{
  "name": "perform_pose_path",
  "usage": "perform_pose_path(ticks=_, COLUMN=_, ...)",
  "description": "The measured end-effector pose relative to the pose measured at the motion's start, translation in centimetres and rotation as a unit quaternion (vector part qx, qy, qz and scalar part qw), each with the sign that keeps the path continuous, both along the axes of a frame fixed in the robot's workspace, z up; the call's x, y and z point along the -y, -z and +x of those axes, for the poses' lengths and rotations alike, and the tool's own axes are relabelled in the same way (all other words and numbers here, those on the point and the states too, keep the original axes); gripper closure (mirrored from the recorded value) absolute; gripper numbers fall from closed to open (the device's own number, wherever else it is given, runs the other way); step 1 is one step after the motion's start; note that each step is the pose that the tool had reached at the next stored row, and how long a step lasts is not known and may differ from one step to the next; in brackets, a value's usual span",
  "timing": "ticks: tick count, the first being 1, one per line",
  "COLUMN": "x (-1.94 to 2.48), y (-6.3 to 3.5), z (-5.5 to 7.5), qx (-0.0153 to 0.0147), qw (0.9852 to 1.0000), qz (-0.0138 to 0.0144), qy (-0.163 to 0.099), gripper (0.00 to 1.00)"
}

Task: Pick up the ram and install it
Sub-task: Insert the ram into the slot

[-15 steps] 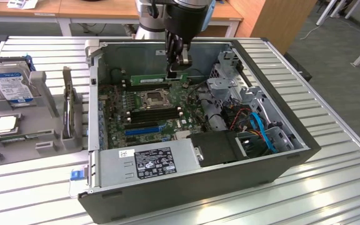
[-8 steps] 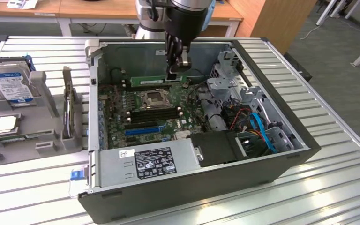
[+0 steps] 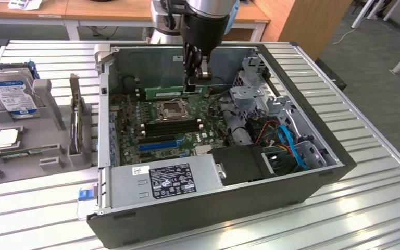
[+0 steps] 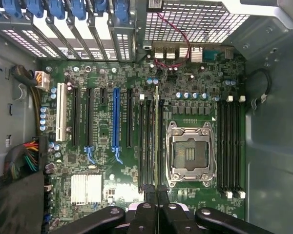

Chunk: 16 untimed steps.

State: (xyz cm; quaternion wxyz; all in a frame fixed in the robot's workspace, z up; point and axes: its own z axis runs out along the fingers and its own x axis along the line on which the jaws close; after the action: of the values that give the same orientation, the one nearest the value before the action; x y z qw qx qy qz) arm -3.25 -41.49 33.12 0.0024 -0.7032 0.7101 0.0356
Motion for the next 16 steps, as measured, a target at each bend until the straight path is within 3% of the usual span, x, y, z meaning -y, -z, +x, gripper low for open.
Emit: perform_pose_path(ticks=16, x=0.0, y=1.72, z=0.0, qx=0.0, qw=1.0, qz=0.0, qy=0.0, gripper=0.88)
